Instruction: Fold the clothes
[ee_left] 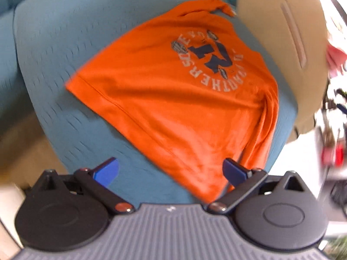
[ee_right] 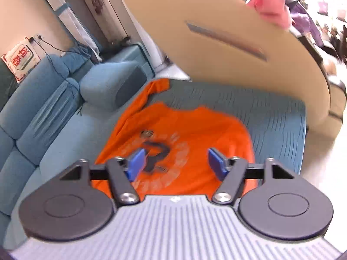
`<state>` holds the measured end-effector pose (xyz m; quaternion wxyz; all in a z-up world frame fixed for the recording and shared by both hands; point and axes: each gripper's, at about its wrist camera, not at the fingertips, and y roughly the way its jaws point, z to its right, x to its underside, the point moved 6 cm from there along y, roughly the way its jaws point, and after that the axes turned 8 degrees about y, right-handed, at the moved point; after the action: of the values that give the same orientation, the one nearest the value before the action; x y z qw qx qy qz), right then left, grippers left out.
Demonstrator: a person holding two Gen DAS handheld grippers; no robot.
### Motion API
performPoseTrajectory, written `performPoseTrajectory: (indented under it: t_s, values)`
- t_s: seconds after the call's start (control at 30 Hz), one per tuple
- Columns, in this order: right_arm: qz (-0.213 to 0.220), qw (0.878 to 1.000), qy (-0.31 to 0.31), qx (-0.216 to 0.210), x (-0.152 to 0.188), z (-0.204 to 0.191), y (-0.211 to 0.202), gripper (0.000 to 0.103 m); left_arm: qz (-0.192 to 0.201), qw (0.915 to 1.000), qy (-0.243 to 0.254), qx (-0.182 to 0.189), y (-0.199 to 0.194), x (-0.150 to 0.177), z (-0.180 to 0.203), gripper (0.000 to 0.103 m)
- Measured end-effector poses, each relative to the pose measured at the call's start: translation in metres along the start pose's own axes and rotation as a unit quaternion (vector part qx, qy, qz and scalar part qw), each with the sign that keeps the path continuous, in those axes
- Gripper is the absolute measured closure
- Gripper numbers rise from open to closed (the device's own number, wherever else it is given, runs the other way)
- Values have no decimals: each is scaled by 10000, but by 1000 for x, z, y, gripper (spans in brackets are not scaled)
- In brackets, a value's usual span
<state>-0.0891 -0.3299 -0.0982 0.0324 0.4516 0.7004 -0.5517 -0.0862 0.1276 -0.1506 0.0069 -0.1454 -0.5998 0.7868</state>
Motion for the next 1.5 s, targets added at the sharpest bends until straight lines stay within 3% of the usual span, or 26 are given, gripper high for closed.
performPoseTrajectory:
  t_s: [0.2, 0.33, 0.47, 0.57, 0.63, 0.73, 0.8, 0.87, 0.93, 1.1, 1.2, 1.37, 1.5]
  values:
    - [-523, 9983, -169, 187, 68, -62, -14, 34, 222, 9997, 120, -61, -28, -10, -42, 0]
    - [-761, 9971, 43, -51, 99, -77, -21, 34, 520, 9986, 102, -39, -32, -14, -58, 0]
    - [-590, 9979, -8, 284, 124, -95, -35, 34, 411, 9986, -95, 329, -24, -25, -77, 0]
    - [-411, 9983, 189, 375, 132, -110, -32, 34, 155, 9962, 598, 612, -5, -58, -93, 0]
    - [-250, 9972, 129, 697, 137, -127, -26, 34, 36, 9915, 1178, 546, 5, -82, -100, 0]
    - [-65, 9908, 457, 1269, 143, -150, -28, 34, -398, 9759, 2126, 303, 12, -122, -120, 2]
    - [154, 9850, 1020, 1386, 148, -176, -36, 34, -469, 9637, 2600, 371, 5, -147, -127, 1]
    - [197, 9829, 1159, 1414, 153, -197, -34, 34, -479, 9549, 2900, 420, -1, -174, -133, 1]
    - [124, 9802, 1137, 1613, 161, -224, -27, 34, -522, 9494, 3058, 484, -4, -194, -135, 0]
    - [45, 9795, 1304, 1537, 182, -258, -17, 34, -460, 9375, 3423, 429, -3, -231, -129, 0]
    - [-13, 9800, 1204, 1584, 190, -257, -10, 34, -391, 9356, 3498, 263, -1, -250, -121, 0]
    - [220, 9807, 1454, 1292, 195, -241, 5, 34, -341, 9373, 3467, -16, 1, -281, -110, 0]
    - [394, 9766, 1603, 1381, 198, -233, 8, 34, -341, 9246, 3792, -147, 11, -307, -94, 0]
